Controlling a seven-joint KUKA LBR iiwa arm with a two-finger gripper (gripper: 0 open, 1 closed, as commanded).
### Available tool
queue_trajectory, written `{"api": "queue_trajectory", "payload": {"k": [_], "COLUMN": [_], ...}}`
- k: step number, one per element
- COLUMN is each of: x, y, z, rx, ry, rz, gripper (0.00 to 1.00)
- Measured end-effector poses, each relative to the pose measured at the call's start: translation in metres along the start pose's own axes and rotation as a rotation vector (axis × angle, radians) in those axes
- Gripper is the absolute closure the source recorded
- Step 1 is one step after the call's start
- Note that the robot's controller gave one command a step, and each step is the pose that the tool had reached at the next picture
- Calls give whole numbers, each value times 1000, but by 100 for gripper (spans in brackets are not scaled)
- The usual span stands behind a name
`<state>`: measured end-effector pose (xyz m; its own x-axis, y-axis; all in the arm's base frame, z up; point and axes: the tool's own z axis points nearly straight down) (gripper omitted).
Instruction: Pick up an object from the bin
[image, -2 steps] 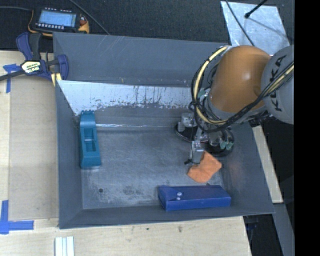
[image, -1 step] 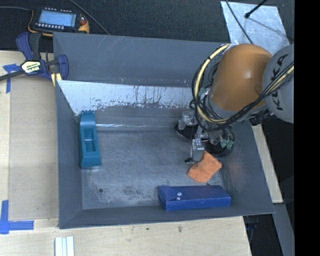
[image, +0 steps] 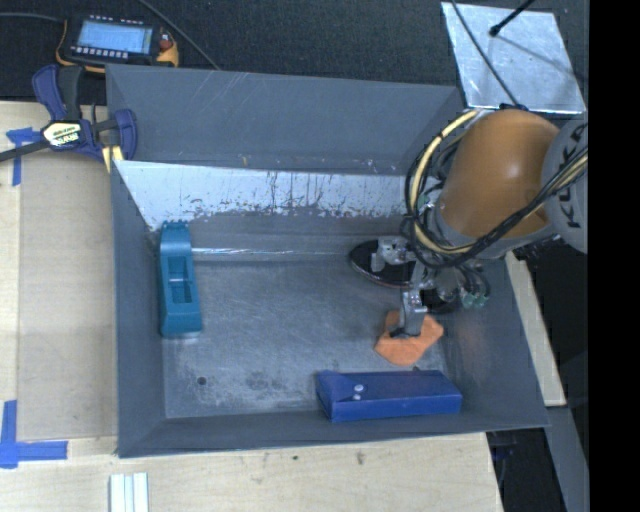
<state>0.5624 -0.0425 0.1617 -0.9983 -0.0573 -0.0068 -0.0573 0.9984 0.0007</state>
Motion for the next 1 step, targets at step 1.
{"api": "queue_trajectory", "payload": {"k": [1], "x": [-39], "y": [-24], "z": [28], "rx": [2], "ry": [2], "rz": [60], "gripper": [0]}}
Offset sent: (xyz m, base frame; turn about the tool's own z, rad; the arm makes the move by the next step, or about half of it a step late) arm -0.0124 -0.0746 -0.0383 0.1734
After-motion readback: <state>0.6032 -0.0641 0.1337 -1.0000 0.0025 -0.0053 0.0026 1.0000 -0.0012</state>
